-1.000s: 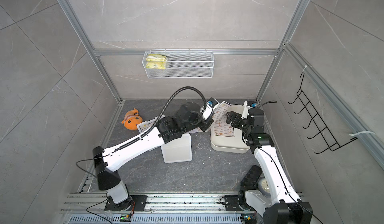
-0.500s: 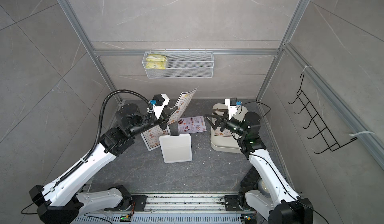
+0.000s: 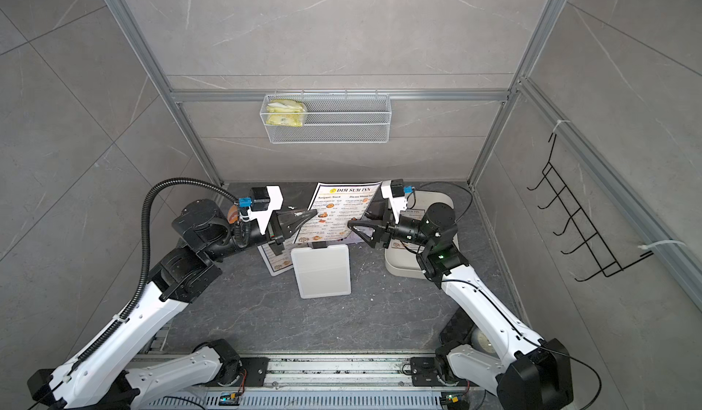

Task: Replace the menus in the menu holders
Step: Insert the menu into the menu holder.

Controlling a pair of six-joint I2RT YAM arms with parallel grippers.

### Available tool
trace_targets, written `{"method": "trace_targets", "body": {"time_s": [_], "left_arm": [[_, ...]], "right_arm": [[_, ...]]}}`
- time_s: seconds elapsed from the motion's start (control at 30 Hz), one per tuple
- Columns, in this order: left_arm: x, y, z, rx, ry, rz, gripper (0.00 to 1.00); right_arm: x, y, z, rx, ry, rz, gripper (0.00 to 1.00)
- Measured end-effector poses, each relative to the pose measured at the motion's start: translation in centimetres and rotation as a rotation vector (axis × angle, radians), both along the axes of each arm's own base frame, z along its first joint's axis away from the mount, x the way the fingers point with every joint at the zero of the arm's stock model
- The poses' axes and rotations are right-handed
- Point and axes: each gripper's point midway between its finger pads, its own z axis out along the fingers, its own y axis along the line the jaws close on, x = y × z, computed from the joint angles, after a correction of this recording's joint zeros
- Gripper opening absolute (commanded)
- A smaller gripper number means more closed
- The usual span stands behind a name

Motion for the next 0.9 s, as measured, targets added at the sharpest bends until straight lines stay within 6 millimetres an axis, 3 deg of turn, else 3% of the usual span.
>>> {"method": "trace_targets", "body": {"time_s": [0.1, 0.2, 0.47, 0.57, 0.7, 0.9], "left_arm": [[-0.2, 0.0, 0.1, -0.006, 0.009, -0.007, 0.0], [0.1, 0.1, -0.1, -0.005, 0.016, 0.005, 0.0], [2.2, 0.6, -1.3, -0.009, 0.053, 0.102, 0.0], [3.1, 0.8, -1.9, -0.015, 0.077, 0.136, 0.0], [4.2, 1.1, -2.2, -0.026, 0.104, 0.166, 0.0], [5.8, 1.9, -2.8, -0.059, 0.145, 0.2, 0.0]], "right_arm": [[-0.6, 0.4, 0.5, 0.003, -0.023, 0.021, 0.71], [-1.2, 0.9, 0.9, 0.004, -0.049, 0.044, 0.57], [-1.6, 0.7, 1.7, 0.015, -0.08, 0.02, 0.37], [-1.4, 0.6, 1.8, 0.018, -0.081, 0.007, 0.26], [-1.1, 0.6, 1.7, 0.019, -0.071, -0.009, 0.22], [0.2, 0.7, 1.0, 0.01, -0.03, -0.044, 0.01]]}}
